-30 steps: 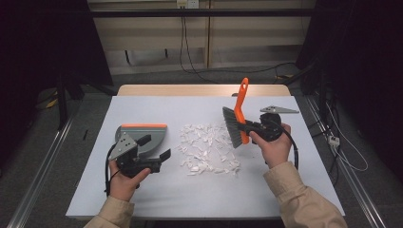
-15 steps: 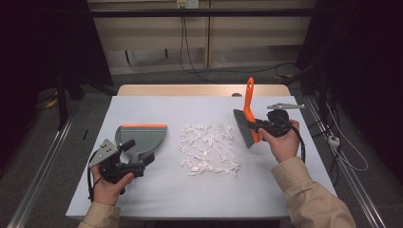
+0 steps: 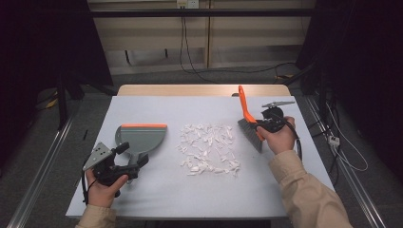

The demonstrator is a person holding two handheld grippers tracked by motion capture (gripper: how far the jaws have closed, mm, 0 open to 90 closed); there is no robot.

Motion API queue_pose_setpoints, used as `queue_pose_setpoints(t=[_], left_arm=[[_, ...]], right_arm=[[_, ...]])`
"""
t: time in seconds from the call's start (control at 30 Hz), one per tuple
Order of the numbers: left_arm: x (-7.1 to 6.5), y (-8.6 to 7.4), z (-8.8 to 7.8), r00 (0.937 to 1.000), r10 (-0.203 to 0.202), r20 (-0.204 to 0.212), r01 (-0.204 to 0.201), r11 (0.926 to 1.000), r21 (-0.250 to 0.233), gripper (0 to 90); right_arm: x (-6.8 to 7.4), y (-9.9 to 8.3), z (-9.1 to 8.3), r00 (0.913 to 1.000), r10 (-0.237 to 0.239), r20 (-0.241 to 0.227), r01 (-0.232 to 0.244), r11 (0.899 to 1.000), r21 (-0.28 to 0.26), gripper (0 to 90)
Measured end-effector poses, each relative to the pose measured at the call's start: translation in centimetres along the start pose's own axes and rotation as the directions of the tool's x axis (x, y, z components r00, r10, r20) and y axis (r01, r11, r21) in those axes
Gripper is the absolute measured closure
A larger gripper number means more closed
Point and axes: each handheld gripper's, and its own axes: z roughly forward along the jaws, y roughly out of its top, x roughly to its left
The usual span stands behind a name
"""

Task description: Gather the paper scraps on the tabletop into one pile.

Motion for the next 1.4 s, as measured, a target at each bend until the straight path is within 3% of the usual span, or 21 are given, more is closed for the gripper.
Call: queue_pose_setpoints(t=[0.17, 0.37, 0.43, 0.57, 0.9, 1.07, 1.13, 1.23, 1.33, 1.4], left_arm=[[0.2, -0.2, -0.1, 1.0, -0.008, -0.005, 0.008, 1.0, 0.005, 7.1], [0.0, -0.4, 0.1, 1.0, 0.001, 0.0, -0.001, 0.9998, 0.022, 7.1], [0.0, -0.5, 0.0, 1.0, 0.001, -0.002, -0.001, 0.9997, 0.025, 7.2], [0.1, -0.6, 0.0, 0.9999, -0.01, -0.004, 0.01, 0.9997, 0.023, 7.3], [0.4, -0.6, 0.0, 0.9998, -0.02, -0.002, 0.02, 0.9995, 0.023, 7.3], [0.5, -0.7, -0.2, 0.9998, -0.018, -0.002, 0.018, 0.9996, 0.021, 7.0], [0.6, -0.7, -0.4, 0.9998, -0.017, -0.006, 0.017, 0.9997, 0.02, 6.9], [0.7, -0.6, -0.5, 0.9998, -0.019, -0.008, 0.019, 0.9998, 0.01, 6.7], [0.9, -0.7, -0.5, 0.9997, -0.022, -0.006, 0.022, 0.9997, 0.012, 6.3], [1.1, -0.9, -0.4, 0.9996, -0.026, -0.007, 0.026, 0.9996, 0.014, 6.1]], right_arm=[[0.7, 0.1, 0.6, 0.9993, -0.035, 0.011, 0.035, 0.999, -0.002, 69.8], [1.4, 0.2, 0.2, 0.9966, -0.074, 0.037, 0.073, 0.997, 0.017, 61.1], [1.6, 0.1, 0.1, 0.9957, -0.076, 0.053, 0.074, 0.997, 0.028, 61.9], [1.8, -0.3, 0.3, 0.9849, -0.154, 0.08, 0.15, 0.987, 0.058, 70.7], [1.1, 0.0, 0.3, 0.9862, -0.16, 0.044, 0.161, 0.987, -0.021, 71.3], [1.0, 1.6, 1.4, 0.9791, -0.2, 0.036, 0.203, 0.974, -0.104, 71.3], [1.1, 2.1, 2.1, 0.9798, -0.196, 0.037, 0.199, 0.973, -0.12, 71.3], [1.6, 2.9, 3.6, 0.9693, -0.24, 0.051, 0.245, 0.958, -0.148, 71.3], [2.0, 3.6, 4.8, 0.9679, -0.247, 0.047, 0.251, 0.952, -0.172, 71.3], [2.4, 4.0, 5.5, 0.959, -0.277, 0.059, 0.283, 0.943, -0.175, 71.3]])
